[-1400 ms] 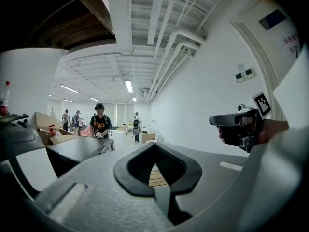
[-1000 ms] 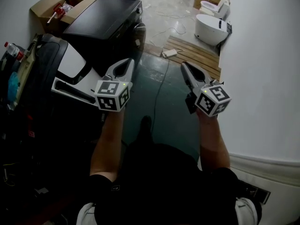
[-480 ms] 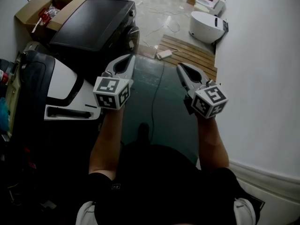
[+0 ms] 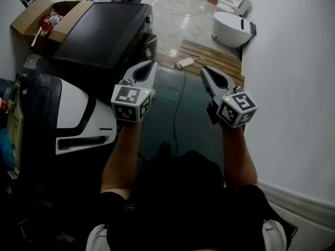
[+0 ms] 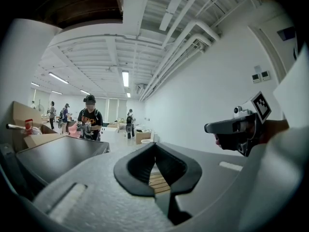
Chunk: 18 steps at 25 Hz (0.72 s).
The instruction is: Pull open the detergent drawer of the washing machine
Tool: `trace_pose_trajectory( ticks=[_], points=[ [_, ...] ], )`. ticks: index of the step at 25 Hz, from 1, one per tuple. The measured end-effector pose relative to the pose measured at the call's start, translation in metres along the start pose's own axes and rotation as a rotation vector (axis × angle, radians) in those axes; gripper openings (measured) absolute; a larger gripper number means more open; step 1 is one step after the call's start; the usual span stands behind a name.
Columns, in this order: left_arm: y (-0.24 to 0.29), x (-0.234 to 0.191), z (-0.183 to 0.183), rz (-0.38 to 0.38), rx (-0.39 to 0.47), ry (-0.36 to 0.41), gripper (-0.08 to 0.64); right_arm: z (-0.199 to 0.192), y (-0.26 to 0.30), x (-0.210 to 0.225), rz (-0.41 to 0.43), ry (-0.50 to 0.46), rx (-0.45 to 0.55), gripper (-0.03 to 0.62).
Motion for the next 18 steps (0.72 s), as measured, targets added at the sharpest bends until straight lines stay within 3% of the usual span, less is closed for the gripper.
trace_pose_trajectory(
  ticks=[10, 18],
  points=[
    [0.047, -0.017, 0.003, 0.012, -0.014, 0.012, 0.011, -0.003, 0.031, 0.044, 0.005, 0.022, -0.007, 0.002],
    [0.106, -0.042, 0.007, 0.098, -0.033, -0.005, 0.011, 0.0, 0.073, 0.118, 0.06, 0.013, -0.008, 0.002]
  ],
)
Point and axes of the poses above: the fingertips, and each gripper's own axes: y forward along the fingers, x to its right, z out of its top, the point moved 2 cm from there along -y, backward along the fingers, and after that the axes turned 7 degrees about -y, right-handed, at the moved point
